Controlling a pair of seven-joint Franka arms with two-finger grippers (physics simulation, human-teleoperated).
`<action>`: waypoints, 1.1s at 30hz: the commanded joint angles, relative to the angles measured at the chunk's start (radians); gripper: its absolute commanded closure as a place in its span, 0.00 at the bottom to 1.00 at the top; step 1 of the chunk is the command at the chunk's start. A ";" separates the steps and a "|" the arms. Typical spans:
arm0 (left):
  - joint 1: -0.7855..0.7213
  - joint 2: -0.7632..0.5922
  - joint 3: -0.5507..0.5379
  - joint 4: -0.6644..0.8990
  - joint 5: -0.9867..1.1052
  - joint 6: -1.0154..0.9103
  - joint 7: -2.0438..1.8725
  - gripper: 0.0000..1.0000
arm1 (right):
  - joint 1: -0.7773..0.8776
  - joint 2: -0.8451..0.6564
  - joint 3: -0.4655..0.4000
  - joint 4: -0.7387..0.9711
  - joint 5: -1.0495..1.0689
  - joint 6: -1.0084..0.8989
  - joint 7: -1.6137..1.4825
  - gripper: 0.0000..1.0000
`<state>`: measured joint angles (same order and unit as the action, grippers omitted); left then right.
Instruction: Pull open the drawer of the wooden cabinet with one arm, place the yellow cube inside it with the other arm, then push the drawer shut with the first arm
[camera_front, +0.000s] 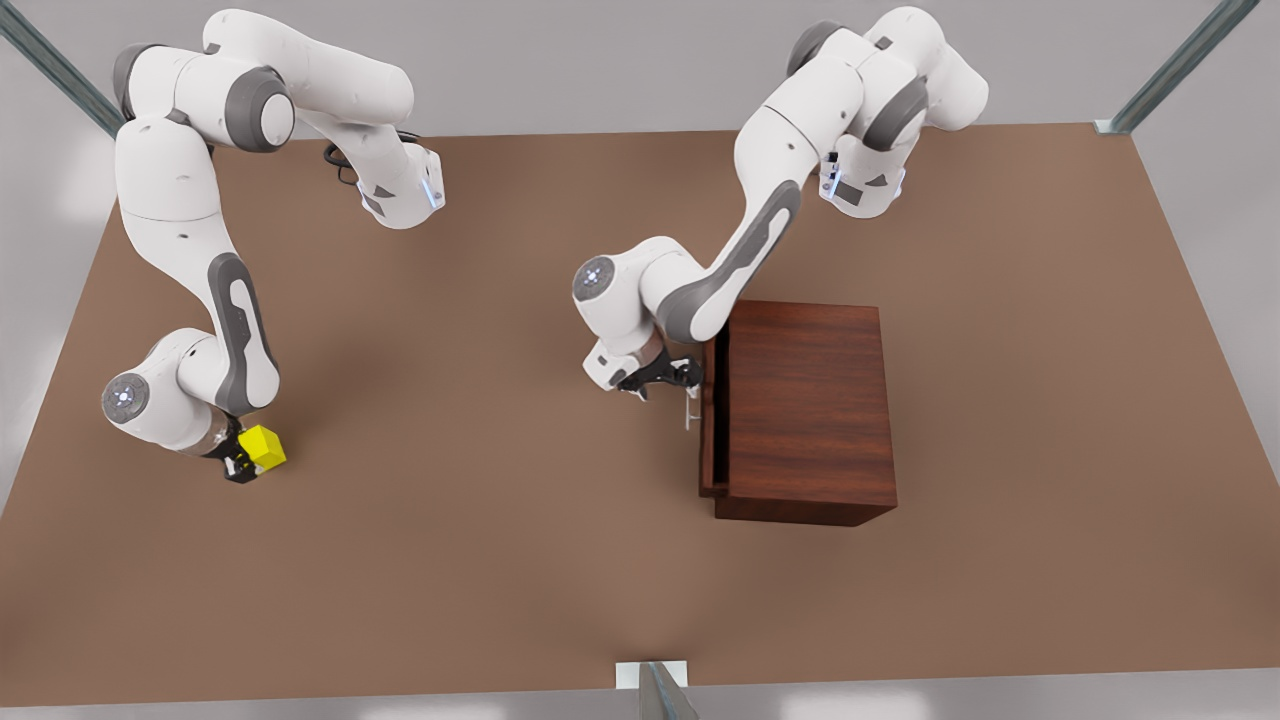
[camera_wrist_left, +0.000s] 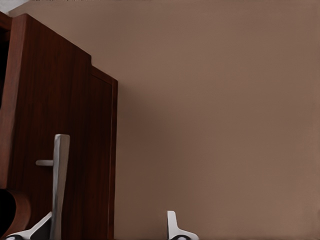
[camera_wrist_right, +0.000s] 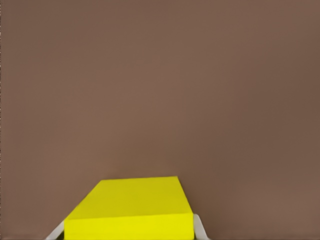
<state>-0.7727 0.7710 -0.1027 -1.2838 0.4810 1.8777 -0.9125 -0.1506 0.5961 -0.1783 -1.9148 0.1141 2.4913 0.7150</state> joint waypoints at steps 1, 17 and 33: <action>-0.003 0.004 0.000 0.012 0.001 0.014 -0.042 0.00 | -0.001 -0.001 0.002 0.000 0.001 0.009 0.017 0.17; -0.031 0.025 -0.002 0.052 0.001 0.043 -0.054 0.00 | 0.006 -0.091 0.019 0.020 0.012 -0.077 0.017 0.45; -0.066 0.048 -0.005 0.103 -0.004 0.080 -0.063 0.00 | 0.031 -0.124 0.051 0.261 0.006 -0.402 0.118 0.45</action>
<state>-0.8358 0.8170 -0.1070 -1.1914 0.4777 1.9508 -0.9568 -0.1194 0.4736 -0.1277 -1.6547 0.1344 2.1364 0.7438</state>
